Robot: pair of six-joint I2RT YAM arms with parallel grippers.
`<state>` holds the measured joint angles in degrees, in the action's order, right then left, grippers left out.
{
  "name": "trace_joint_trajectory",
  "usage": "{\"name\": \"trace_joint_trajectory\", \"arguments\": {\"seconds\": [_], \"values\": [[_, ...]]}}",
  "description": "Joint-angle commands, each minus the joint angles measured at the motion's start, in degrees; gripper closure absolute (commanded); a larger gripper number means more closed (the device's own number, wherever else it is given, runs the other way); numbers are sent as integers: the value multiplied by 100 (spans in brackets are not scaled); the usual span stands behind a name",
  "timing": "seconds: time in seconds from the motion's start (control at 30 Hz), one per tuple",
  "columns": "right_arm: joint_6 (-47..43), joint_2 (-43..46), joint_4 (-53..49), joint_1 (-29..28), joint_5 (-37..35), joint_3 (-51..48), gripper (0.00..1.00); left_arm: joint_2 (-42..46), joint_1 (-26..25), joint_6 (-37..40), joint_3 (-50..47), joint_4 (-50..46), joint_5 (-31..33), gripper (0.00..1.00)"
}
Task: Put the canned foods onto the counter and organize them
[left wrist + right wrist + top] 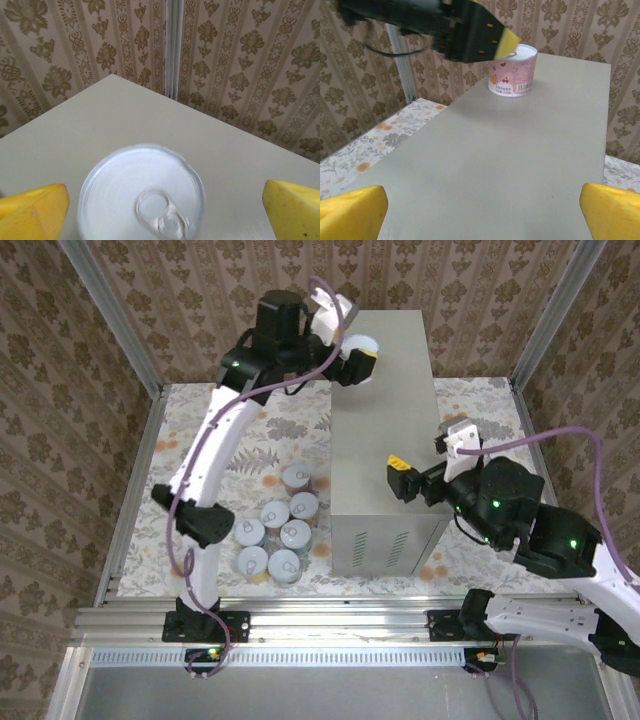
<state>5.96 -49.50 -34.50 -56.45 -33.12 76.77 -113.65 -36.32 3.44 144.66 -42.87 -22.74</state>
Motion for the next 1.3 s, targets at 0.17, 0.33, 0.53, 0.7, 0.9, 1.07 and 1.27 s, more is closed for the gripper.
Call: {"name": "trace_joint_trajectory", "arguments": {"seconds": [0.17, 0.33, 0.53, 0.7, 0.9, 1.07, 1.27], "values": [[285, -1077, 225, 786, 295, 819, 0, 2662, 415, -616, -2928, 628, 237, 0], [389, -2025, 97, 1288, 684, 1587, 0, 4225, 749, -898, -4631, 1090, 309, 0], [544, -3219, -210, 1724, 894, 2711, 0, 5309, 965, -821, -5493, 662, 411, 0], [687, -4010, -583, 1912, 748, 3542, 0, 5933, 978, -795, -6082, 457, 343, 0], [734, -4716, -708, 2082, 699, 4218, 0, 6358, 980, -713, -6462, 292, 367, 0], [773, -5252, -808, 2235, 653, 4763, 1, 6468, 979, -686, -6590, 329, 371, 0], [758, -5774, -847, 2424, 550, 5280, 7, 6443, 986, -652, -6724, 386, 262, 0]]}}
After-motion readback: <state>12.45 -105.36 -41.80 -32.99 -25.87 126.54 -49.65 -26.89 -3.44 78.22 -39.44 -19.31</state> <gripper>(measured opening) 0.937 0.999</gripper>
